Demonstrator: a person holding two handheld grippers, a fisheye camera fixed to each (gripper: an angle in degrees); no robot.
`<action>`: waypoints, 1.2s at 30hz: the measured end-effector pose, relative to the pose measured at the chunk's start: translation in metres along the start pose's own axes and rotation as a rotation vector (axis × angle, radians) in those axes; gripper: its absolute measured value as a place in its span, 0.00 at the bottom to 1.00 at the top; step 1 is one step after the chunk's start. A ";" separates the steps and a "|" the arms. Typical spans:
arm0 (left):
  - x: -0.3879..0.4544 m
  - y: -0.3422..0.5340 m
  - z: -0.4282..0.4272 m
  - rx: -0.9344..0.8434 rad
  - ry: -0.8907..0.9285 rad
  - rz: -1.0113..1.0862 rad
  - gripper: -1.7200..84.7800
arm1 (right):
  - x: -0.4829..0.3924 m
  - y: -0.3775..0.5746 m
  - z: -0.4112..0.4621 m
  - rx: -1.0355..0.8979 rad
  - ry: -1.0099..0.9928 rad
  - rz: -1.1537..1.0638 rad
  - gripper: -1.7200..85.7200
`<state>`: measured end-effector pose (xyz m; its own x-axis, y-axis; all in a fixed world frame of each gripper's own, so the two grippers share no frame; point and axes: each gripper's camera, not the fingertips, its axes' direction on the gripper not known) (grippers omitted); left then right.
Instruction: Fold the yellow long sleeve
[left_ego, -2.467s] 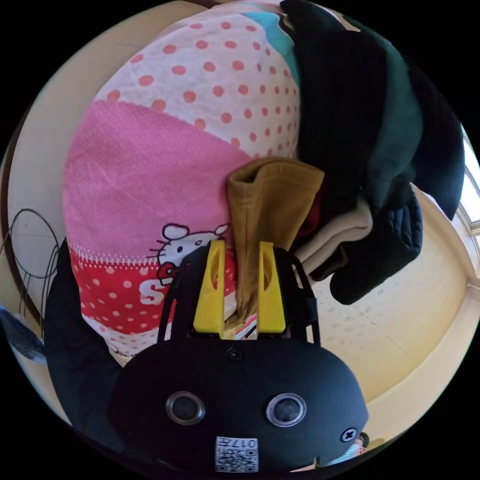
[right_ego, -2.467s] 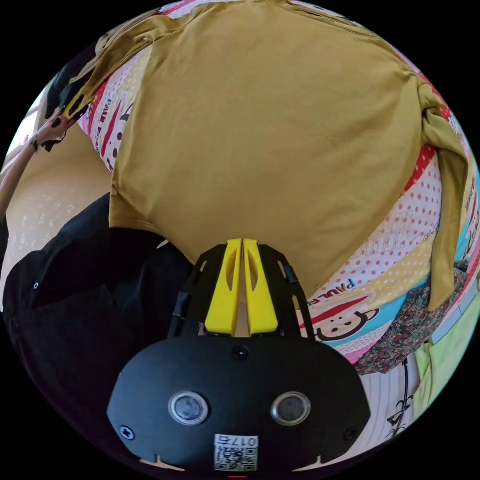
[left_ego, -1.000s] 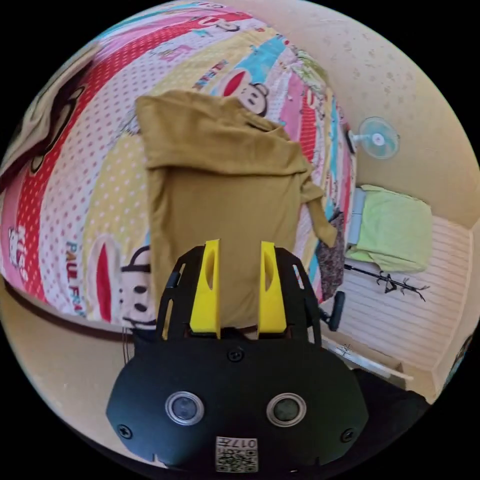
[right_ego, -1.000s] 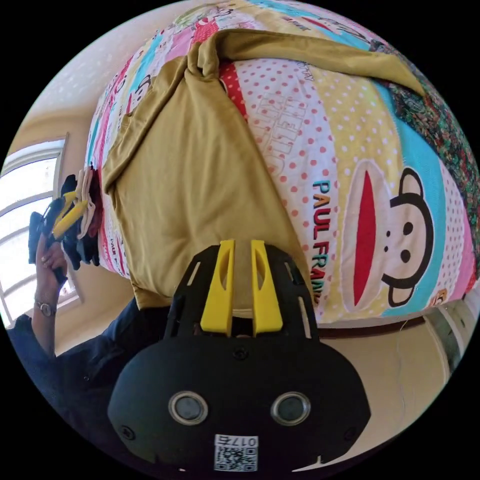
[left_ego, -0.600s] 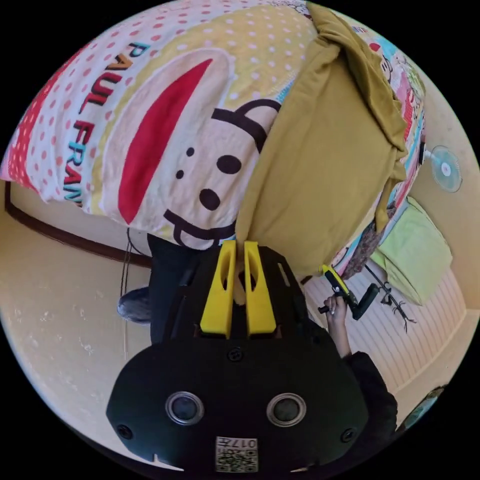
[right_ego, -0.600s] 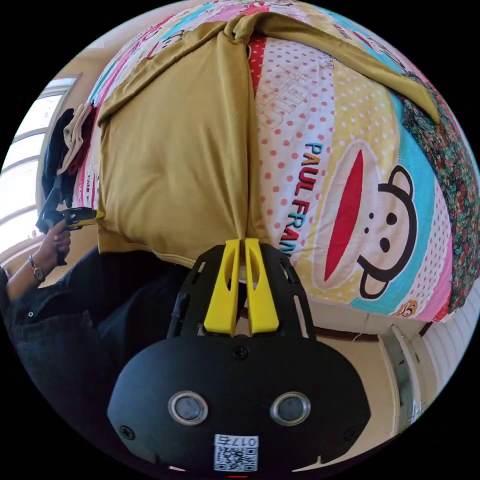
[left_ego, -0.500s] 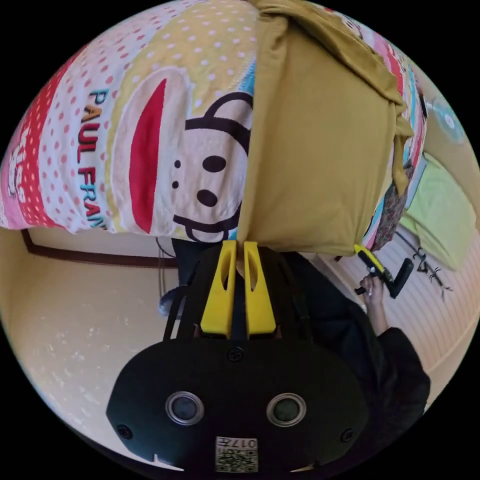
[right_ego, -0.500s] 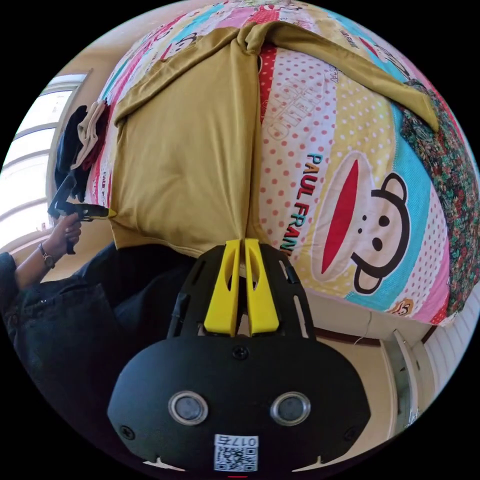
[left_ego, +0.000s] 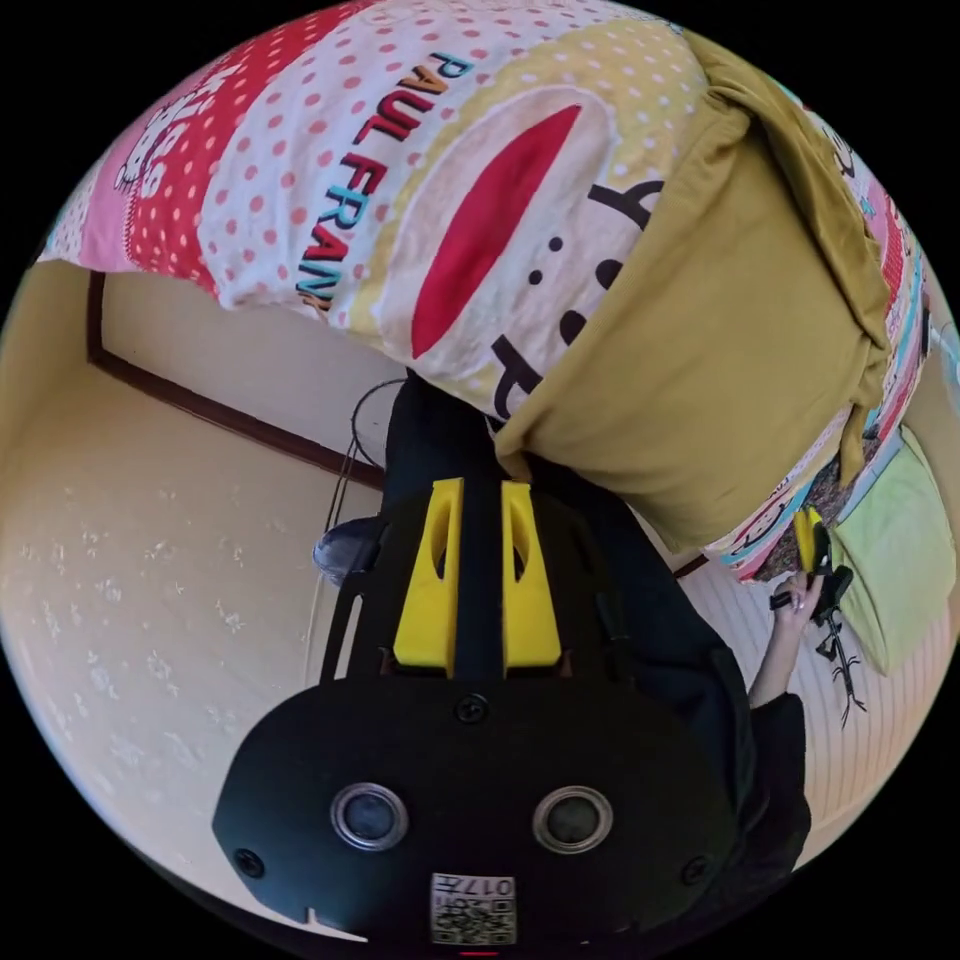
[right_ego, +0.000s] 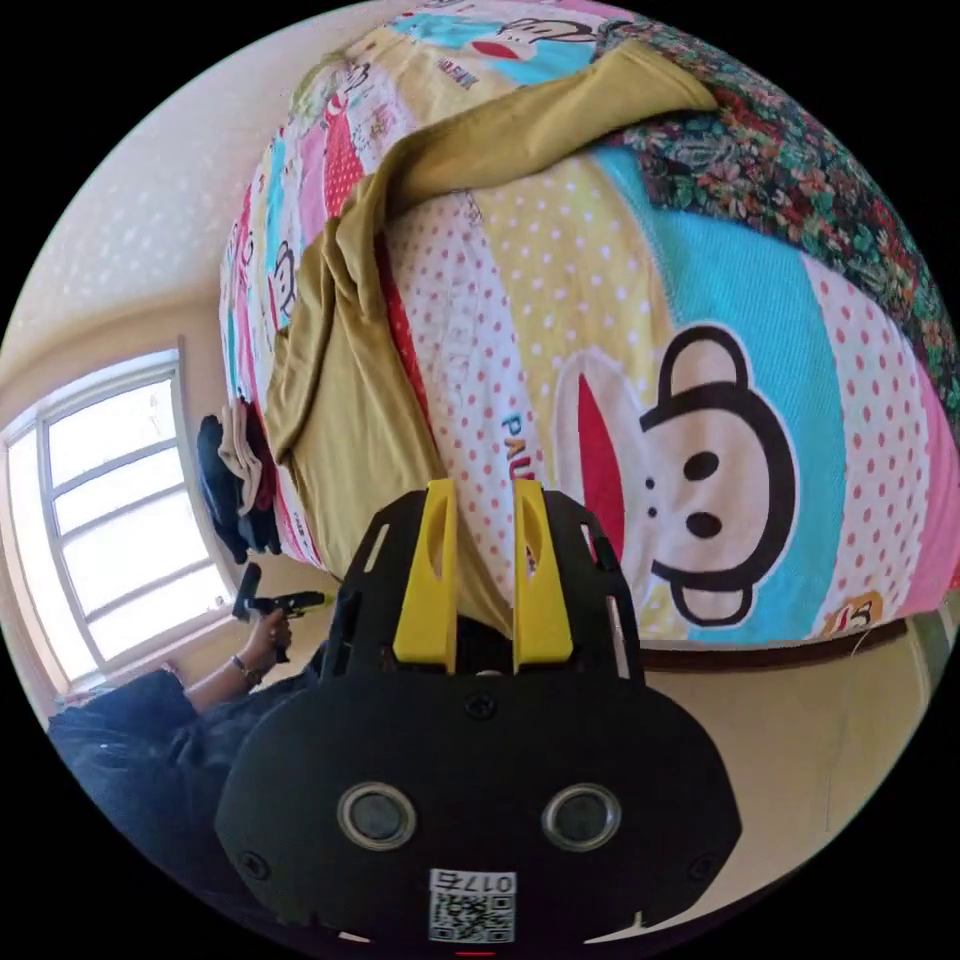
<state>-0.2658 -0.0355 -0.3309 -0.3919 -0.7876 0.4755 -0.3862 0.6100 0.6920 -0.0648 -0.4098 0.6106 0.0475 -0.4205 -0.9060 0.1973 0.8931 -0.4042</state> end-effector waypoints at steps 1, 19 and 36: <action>-0.003 0.000 0.000 0.000 -0.002 -0.004 0.10 | -0.006 -0.036 -0.024 0.069 -0.050 0.024 0.12; 0.028 -0.020 -0.001 -0.050 0.023 0.099 0.08 | 0.008 -0.259 -0.168 0.315 -0.226 0.710 0.08; -0.049 -0.020 -0.046 -0.051 0.084 -0.015 0.07 | 0.140 0.051 -0.314 0.913 -0.874 0.379 0.12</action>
<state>-0.2003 -0.0132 -0.3435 -0.3138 -0.8027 0.5072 -0.3473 0.5942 0.7255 -0.3560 -0.3727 0.4237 0.7900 -0.4412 -0.4257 0.6011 0.6943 0.3958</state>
